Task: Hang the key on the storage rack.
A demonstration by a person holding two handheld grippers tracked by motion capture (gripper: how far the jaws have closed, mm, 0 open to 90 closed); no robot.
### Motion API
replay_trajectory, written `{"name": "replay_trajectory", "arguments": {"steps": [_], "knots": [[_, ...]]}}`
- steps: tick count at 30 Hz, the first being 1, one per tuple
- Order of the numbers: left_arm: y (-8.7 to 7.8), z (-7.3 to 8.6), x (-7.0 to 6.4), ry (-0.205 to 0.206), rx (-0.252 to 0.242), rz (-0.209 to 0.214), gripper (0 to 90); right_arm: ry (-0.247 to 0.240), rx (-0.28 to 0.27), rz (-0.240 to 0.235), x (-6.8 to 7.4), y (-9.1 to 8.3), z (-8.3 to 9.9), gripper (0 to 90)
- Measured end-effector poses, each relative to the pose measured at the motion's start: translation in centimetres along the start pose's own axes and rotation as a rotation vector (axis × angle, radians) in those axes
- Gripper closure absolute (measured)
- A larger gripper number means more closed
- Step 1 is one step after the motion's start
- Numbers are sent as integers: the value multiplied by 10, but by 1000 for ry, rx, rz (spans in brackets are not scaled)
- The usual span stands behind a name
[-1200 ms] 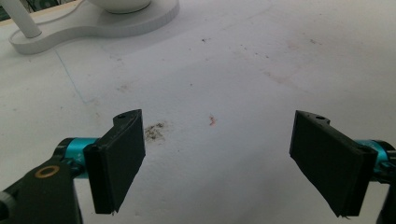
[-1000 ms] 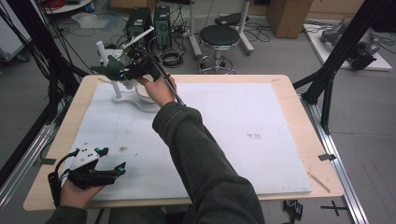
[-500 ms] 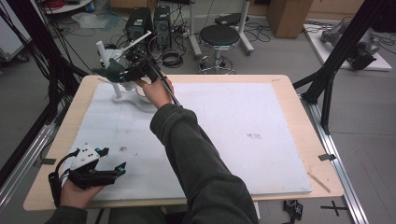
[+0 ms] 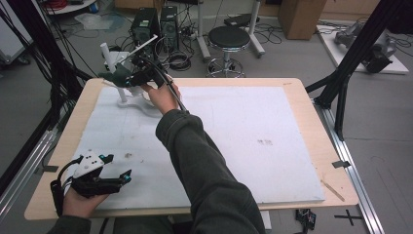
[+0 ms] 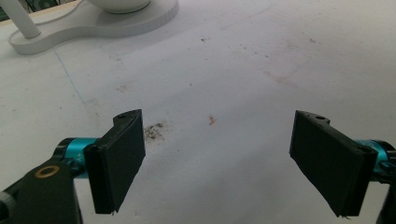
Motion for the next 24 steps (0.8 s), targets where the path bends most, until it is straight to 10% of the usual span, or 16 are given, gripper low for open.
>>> {"name": "replay_trajectory", "arguments": {"steps": [24], "knots": [[0, 0, 0, -5, 0, 0, 186, 21, 42, 32, -6, 13, 9, 561]]}}
Point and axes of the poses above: each handheld gripper's, and its own axes: y roughly forward along the jaws, z roughly out of its underside, x roughly to its left, the point moved 1 cm from there along y, roughly forward along the jaws, and after that the axes turned 9 degrees about x, right-handed, at the moved point
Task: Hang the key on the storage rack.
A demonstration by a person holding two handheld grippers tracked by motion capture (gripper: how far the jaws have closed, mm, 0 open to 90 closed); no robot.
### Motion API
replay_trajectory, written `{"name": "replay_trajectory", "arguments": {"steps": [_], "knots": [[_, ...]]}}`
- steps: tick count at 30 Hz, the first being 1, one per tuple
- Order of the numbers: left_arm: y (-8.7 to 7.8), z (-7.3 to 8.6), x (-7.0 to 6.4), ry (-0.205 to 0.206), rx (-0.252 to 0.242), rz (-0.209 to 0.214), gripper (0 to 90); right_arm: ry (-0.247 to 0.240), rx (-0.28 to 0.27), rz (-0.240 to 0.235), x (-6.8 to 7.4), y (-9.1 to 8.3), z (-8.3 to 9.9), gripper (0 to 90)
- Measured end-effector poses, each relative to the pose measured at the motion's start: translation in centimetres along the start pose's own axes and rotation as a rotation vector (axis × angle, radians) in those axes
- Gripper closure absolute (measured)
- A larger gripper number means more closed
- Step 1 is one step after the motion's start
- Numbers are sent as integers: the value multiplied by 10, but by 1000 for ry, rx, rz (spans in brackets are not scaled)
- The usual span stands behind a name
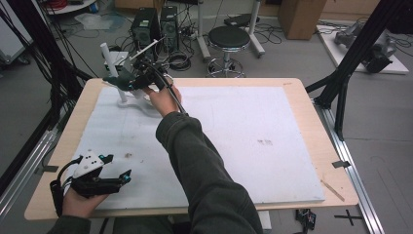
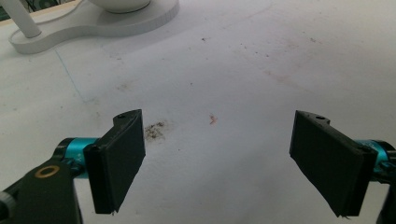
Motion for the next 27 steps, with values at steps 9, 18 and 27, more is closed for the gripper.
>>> {"name": "replay_trajectory", "arguments": {"steps": [9, 18, 27], "knots": [[-1, 0, 1, 3, 2, -2, 185, 22, 21, 5, 0, 6, 2, 556], [-1, 0, 1, 1, -1, -3, 185, 43, 53, 3, 1, 12, 4, 548], [-1, 0, 0, 5, -1, -3, 186, 46, 56, 7, 1, 15, 5, 527]]}}
Point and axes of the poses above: each handheld gripper's, and its own axes: y roughly forward along the jaws, z roughly out of its underside, x roughly to its left, the point moved 1 cm from there along y, roughly forward along the jaws, and after that the axes turned 9 degrees about x, right-handed, at the moved point
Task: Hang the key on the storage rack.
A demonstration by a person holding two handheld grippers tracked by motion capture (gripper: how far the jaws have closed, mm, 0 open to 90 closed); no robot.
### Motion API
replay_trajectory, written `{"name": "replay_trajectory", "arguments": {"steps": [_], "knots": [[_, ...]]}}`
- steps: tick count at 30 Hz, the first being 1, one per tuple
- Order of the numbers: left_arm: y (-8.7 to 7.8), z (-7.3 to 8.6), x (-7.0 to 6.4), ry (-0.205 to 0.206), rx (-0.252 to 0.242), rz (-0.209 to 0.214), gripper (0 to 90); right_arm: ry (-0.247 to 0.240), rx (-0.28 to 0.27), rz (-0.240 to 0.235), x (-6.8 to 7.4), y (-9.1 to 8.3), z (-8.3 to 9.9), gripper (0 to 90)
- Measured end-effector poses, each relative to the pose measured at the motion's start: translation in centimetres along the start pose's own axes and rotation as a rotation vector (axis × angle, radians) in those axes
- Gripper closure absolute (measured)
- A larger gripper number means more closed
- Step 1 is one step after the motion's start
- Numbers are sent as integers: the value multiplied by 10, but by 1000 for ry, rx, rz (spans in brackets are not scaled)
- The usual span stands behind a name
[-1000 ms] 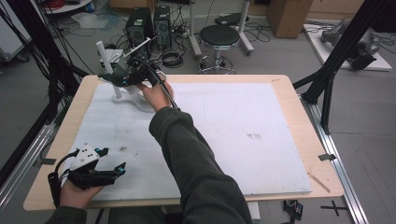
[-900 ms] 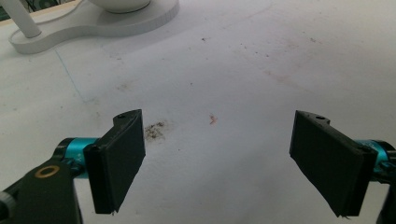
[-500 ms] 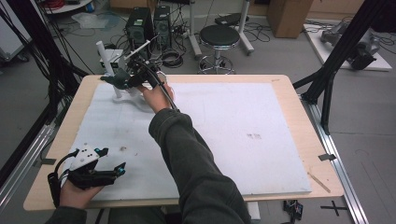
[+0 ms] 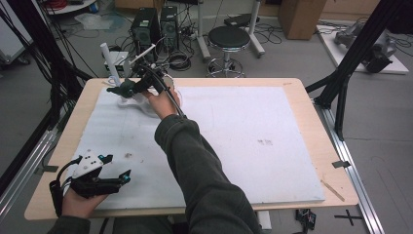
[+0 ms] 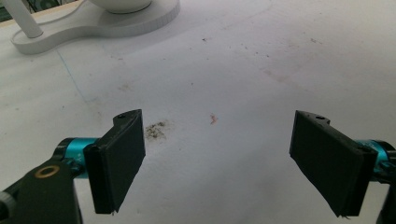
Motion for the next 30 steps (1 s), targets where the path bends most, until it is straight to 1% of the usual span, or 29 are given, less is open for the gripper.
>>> {"name": "replay_trajectory", "arguments": {"steps": [4, 8, 10, 12, 13, 16, 20, 24, 26, 29, 30], "knots": [[0, 0, 0, 2, 2, -1, 186, 10, 9, 9, 0, 3, 0, 426], [-1, 0, 0, 0, 1, -2, 186, 14, 12, 0, -2, 1, 1, 427], [-1, 0, 0, -2, 1, -4, 186, 18, -5, -16, -2, -3, 2, 426], [-1, 0, 1, 2, 1, -4, 186, 16, -18, -20, -4, -7, 4, 420], [-1, 0, 1, 2, 1, -4, 186, 13, -24, -29, -4, -9, 5, 417], [-1, 0, 0, -1, 0, -5, 186, 18, -52, -32, -7, -17, 13, 413], [-1, 0, 0, 0, 1, -3, 186, 35, -60, -61, -12, -26, 21, 393], [-1, 0, 0, -2, 1, -4, 186, 29, -74, -72, -14, -36, 27, 383], [-1, 0, -1, 1, 3, -6, 186, 27, -92, -70, -14, -41, 30, 382], [0, 0, -1, 6, 3, -5, 186, 28, -97, -83, -14, -48, 35, 372], [0, 0, -1, 5, 4, -5, 186, 26, -107, -78, -14, -51, 37, 372]]}}
Point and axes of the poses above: each handheld gripper's, and its own axes: y roughly forward along the jaws, z roughly out of its underside, x roughly to its left, the point moved 1 cm from there along y, roughly forward along the jaws, and after that the axes turned 9 degrees about x, right-handed, at the moved point
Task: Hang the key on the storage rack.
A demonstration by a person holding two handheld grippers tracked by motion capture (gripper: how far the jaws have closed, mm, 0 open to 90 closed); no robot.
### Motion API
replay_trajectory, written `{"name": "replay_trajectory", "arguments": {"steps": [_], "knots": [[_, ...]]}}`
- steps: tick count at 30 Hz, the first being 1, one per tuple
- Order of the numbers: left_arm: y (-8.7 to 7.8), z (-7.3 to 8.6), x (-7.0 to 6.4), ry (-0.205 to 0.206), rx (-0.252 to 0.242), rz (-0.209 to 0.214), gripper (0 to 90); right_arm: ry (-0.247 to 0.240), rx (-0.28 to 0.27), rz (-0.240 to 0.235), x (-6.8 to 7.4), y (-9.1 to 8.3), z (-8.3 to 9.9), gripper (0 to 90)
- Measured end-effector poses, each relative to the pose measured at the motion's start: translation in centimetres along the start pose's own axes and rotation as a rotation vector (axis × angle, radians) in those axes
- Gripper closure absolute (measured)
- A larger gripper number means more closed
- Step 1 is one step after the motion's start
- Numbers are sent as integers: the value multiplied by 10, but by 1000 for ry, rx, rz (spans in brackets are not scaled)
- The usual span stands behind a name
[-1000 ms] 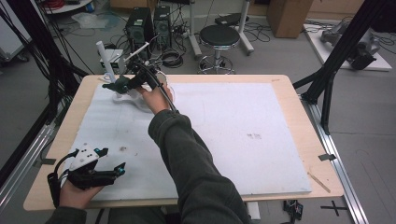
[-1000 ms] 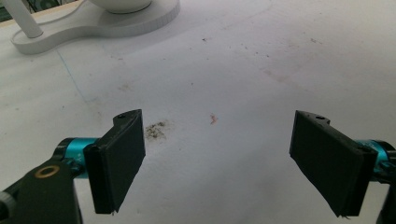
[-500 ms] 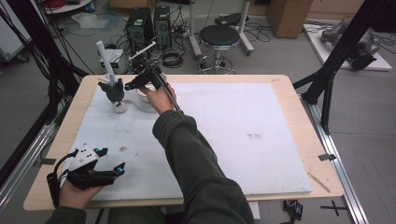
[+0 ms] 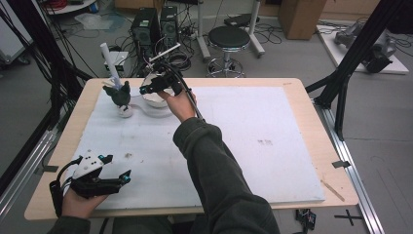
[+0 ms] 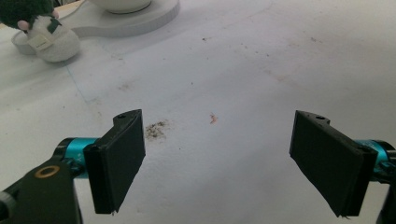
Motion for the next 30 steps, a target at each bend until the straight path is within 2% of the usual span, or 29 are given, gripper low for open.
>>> {"name": "replay_trajectory", "arguments": {"steps": [7, 14, 17, 22, 30], "knots": [[1, 0, -1, 3, 2, 0, 186, 16, -12, -24, -3, -17, 13, 341], [1, 0, -1, 2, 5, 0, 186, 7, -32, -45, -1, -36, 21, 324], [2, 0, -1, 3, 7, -1, 186, 1, -54, -34, -1, -42, 28, 323], [3, 0, -2, 4, 6, -1, 186, 31, -32, -55, -5, -49, 39, 303], [3, 0, -1, 3, 10, -2, 186, 10, -62, -43, -2, -62, 47, 294]]}}
Point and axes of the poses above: each handheld gripper's, and its own axes: y roughly forward along the jaws, z roughly out of its underside, x roughly to its left, the point moved 1 cm from there along y, roughly forward along the jaws, and after that the axes turned 9 degrees about x, right-handed, at the moved point
